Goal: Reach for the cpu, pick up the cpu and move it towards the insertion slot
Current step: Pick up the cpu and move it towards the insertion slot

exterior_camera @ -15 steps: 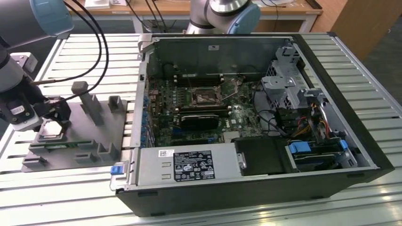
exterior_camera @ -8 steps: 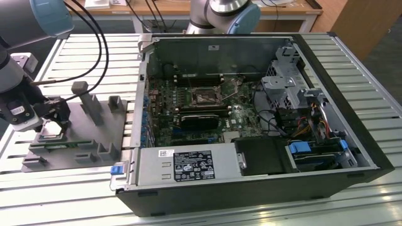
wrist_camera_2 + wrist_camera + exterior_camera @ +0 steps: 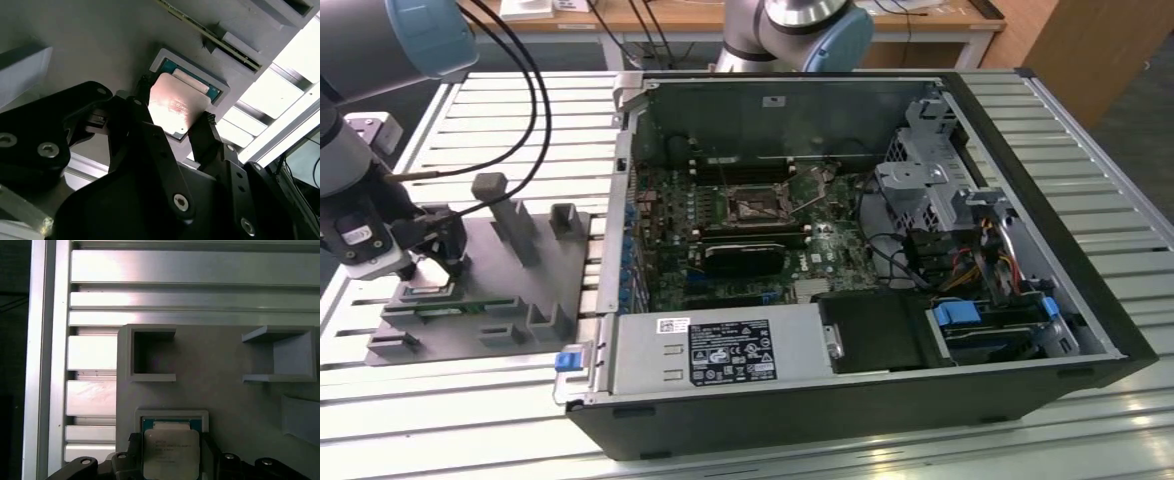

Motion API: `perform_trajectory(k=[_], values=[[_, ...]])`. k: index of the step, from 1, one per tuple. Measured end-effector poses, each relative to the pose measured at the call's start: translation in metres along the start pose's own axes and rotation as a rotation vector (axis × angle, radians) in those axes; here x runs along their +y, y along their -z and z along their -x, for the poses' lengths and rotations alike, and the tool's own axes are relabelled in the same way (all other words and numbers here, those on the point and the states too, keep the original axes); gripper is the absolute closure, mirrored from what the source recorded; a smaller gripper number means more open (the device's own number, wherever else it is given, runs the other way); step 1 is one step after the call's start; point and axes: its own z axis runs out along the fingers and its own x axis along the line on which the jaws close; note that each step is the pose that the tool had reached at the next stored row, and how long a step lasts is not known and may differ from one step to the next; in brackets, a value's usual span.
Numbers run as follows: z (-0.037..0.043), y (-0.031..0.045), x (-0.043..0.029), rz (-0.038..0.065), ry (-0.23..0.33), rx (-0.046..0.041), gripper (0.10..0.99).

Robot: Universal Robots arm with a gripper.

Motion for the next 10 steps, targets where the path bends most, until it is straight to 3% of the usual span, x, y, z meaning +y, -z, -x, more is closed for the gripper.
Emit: perform_trajectory(k=[7, 10], values=[[0.0004, 0.0006, 0.0001, 0.0, 0.0, 0.0, 0.549], [0.0003, 0.0044, 0.0003, 0.0, 0.0, 0.0002, 0.549]])
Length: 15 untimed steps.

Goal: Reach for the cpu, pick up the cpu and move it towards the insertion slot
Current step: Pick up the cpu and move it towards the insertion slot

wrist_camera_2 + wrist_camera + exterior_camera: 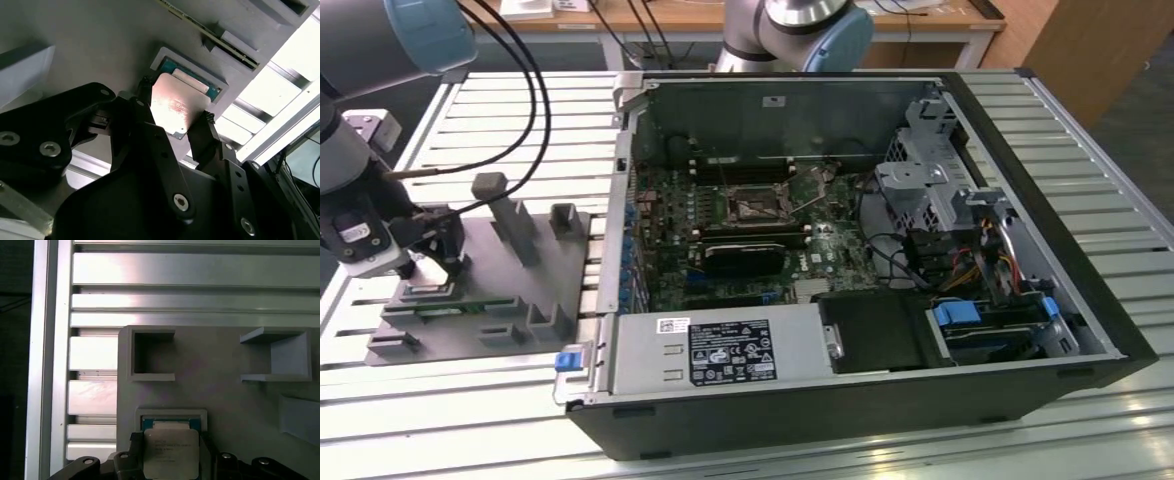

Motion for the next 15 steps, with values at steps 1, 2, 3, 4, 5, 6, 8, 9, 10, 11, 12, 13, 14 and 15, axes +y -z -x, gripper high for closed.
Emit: perform_trajectory(k=[1, 2, 3, 4, 5, 6, 8, 9, 10, 11, 12, 13, 14, 15], values=[[0.0, 0.0016, 0.0001, 0.0, 0.0, 0.0, 0.549], [0.0, 0.0035, 0.0002, 0.0, 0.0, -0.0001, 0.549], [0.0, 0.0056, 0.0004, 0.0, 0.0, -0.0002, 0.549], [0.0, 0.008, 0.0005, 0.0, 0.0, -0.0001, 0.549], [0.0001, 0.0105, 0.0007, 0.0, 0.0, -0.0002, 0.549], [0.0001, 0.0137, 0.0009, 0.0, 0.0, -0.0001, 0.549], [0.0001, 0.0207, 0.0013, 0.0, 0.0, -0.0001, 0.549], [0.0001, 0.0241, 0.0015, 0.0, 0.0, -0.0001, 0.549], [0.0001, 0.0273, 0.0017, 0.0, 0.0, -0.0001, 0.549], [0.0001, 0.0306, 0.0019, 0.0, 0.0, -0.0001, 0.549], [0.0001, 0.0347, 0.0022, 0.0, 0.0, -0.0002, 0.549], [0.0001, 0.0389, 0.0024, 0.0, 0.0, 0.0, 0.549], [0.0002, 0.0433, 0.0027, 0.0, 0.0, -0.0001, 0.549], [0.0002, 0.0477, 0.0029, 0.0, 0.0, -0.0002, 0.549]])
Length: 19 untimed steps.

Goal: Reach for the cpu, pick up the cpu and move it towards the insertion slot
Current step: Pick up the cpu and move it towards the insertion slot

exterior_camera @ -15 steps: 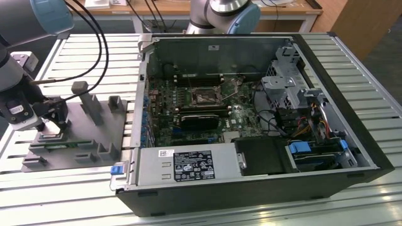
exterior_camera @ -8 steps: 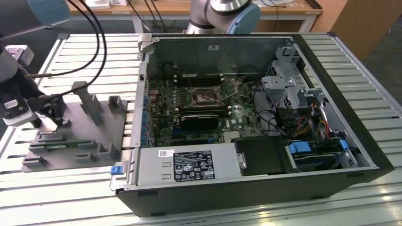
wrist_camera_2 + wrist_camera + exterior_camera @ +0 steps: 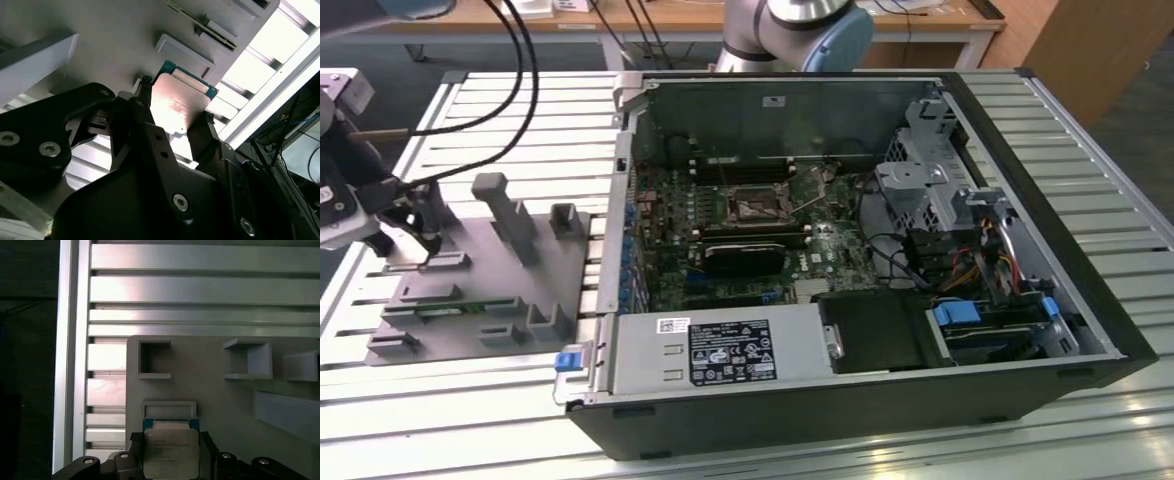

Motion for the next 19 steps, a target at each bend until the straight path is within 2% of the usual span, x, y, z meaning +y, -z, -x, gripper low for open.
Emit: perform_trajectory(k=[19], values=[[0.0004, 0.0863, 0.0055, 0.0, 0.0, 0.0001, 0.549]])
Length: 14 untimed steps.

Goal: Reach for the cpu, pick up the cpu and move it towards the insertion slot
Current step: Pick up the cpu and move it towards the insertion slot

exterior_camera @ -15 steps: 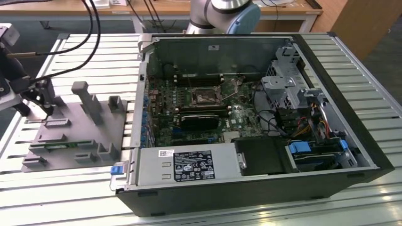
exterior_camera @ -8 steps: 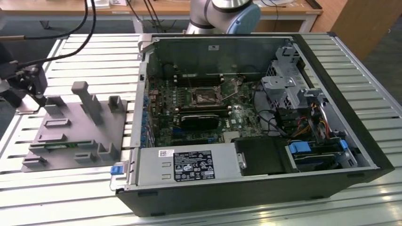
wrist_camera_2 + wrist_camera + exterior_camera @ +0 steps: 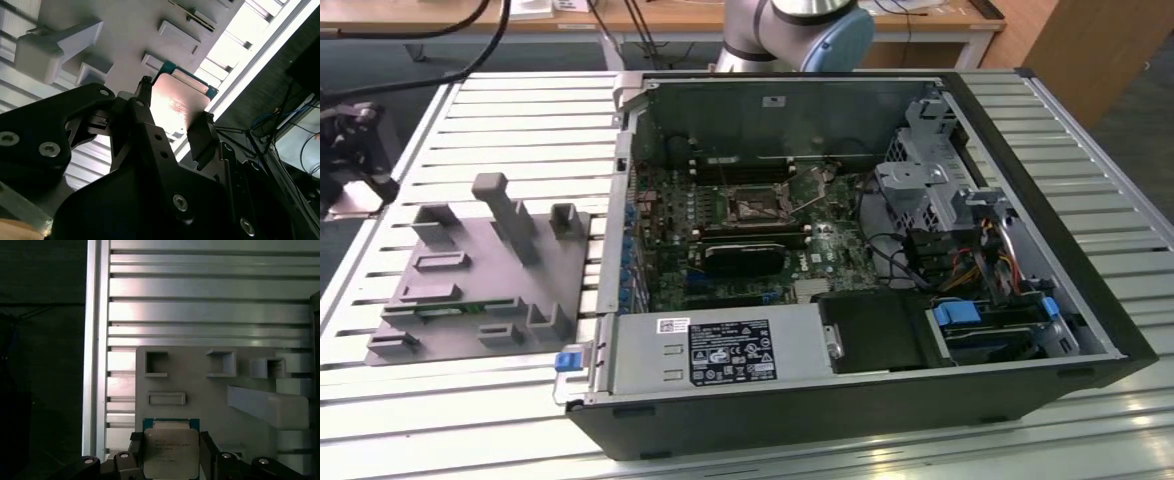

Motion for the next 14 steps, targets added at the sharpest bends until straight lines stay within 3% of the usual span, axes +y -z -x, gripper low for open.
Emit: perform_trajectory(k=[14], values=[[0.0002, 0.0636, 0.0044, 0.0, -0.001, 0.0, 0.549]])
